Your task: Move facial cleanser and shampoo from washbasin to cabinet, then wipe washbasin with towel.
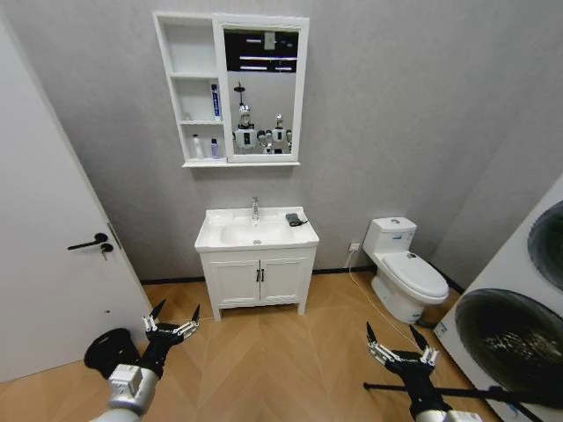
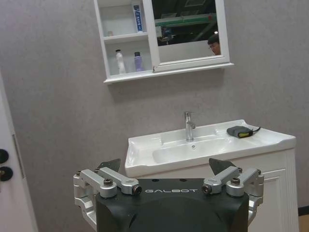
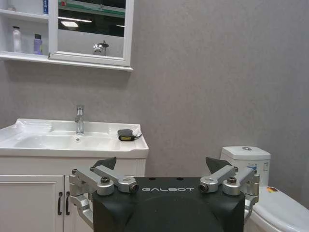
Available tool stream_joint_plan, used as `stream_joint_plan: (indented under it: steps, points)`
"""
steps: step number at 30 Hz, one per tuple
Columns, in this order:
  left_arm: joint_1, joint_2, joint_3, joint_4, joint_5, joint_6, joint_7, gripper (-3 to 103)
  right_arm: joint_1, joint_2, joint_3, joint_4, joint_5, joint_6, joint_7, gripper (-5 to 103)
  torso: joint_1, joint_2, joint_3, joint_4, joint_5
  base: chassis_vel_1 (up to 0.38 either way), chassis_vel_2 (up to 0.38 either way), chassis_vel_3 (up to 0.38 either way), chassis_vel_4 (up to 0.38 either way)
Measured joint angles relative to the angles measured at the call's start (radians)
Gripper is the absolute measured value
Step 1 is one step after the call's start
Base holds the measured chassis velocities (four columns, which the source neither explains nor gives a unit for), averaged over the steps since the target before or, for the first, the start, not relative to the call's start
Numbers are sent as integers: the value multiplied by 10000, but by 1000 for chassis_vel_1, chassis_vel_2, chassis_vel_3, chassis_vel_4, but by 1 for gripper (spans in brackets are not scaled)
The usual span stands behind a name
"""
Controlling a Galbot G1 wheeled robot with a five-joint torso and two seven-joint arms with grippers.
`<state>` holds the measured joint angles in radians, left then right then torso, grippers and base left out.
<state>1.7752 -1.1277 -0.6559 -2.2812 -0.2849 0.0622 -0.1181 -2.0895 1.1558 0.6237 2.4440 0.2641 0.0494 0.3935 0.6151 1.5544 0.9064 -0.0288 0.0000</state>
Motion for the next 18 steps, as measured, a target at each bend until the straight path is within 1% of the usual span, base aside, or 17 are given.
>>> stream_joint_plan:
  steps: [9, 12, 18]
  points:
    - [1, 0, -1, 0, 0, 0, 0, 100, 0, 0, 0, 0, 0, 0, -1, 100, 3, -1, 1, 4, 0, 72, 63, 79, 62]
    - [0, 0, 0, 0, 0, 0, 0, 100, 0, 0, 0, 0, 0, 0, -2, 100, 2, -1, 1, -2, 0, 0, 0, 0, 0]
    - [0, 0, -1, 0, 0, 0, 0, 100, 0, 0, 0, 0, 0, 0, -1, 100, 4, -1, 1, 0, 0, 0, 0, 0, 0]
